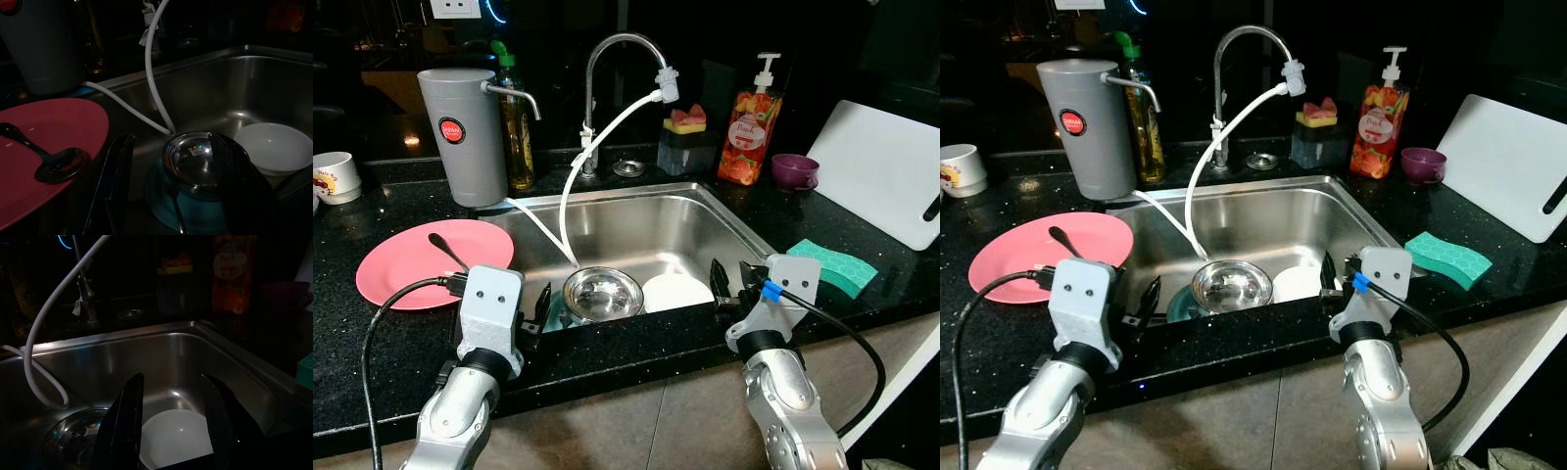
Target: Kitchen organization
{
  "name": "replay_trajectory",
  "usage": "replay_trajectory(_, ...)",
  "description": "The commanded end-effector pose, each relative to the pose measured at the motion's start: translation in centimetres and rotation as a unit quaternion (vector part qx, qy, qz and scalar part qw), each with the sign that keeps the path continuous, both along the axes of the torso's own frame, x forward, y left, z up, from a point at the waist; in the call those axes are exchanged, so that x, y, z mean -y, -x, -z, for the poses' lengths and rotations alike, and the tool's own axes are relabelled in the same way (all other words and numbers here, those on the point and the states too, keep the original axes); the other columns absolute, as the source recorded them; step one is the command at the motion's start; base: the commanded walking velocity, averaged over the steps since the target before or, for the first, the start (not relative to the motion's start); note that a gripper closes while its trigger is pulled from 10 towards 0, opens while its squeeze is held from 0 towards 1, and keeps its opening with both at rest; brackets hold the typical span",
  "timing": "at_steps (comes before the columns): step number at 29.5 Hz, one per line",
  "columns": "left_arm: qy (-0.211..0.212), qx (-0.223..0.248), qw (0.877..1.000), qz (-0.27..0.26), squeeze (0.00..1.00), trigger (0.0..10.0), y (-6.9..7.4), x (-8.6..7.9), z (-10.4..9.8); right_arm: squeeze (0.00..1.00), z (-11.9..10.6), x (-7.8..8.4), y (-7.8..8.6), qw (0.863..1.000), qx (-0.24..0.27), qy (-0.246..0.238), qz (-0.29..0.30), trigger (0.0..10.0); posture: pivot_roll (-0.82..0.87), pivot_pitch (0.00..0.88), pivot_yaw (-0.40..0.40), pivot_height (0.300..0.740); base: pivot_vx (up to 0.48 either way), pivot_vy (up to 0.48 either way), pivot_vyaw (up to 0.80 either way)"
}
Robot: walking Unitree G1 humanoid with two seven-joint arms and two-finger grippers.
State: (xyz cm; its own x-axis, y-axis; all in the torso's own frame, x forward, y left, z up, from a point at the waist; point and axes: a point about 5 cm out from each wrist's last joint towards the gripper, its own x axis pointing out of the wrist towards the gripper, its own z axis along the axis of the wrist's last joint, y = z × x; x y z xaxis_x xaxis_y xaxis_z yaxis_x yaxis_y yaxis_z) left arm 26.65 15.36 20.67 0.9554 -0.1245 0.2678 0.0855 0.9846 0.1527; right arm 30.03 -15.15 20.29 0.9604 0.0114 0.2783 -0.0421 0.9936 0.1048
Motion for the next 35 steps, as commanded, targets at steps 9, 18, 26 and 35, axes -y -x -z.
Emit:
replay_trajectory(9, -0.002, -0.007, 1.0, -0.003, 0.0, 10.0, -0.15, 0.09, 0.38, 0.0, -0.57, 0.36, 0.01, 1.0, 0.007, 0.001, 0.008, 10.0, 0.13, 0.08, -0.051, 0.74, 0.0, 0.0, 0.0)
replay_trajectory(18, -0.002, -0.003, 1.0, 0.003, 0.0, 10.0, -0.56, 0.35, 0.27, 0.0, -0.71, 0.48, -0.09, 1.0, 0.011, -0.001, 0.013, 10.0, 0.13, 0.064, -0.043, 0.74, 0.0, 0.0, 0.0)
replay_trajectory(26, -0.001, 0.005, 1.0, 0.003, 0.0, 10.0, -0.79, 0.43, -0.05, 0.0, -0.82, 0.56, -0.25, 1.0, 0.013, -0.003, 0.014, 10.0, 0.14, 0.063, -0.049, 0.74, 0.0, 0.0, 0.0)
replay_trajectory(35, 0.0, 0.004, 1.0, -0.001, 0.0, 10.0, -0.64, 0.35, 0.08, 0.0, -0.92, 0.61, -0.35, 1.0, 0.013, -0.003, 0.013, 10.0, 0.14, 0.066, -0.056, 0.74, 0.0, 0.0, 0.0)
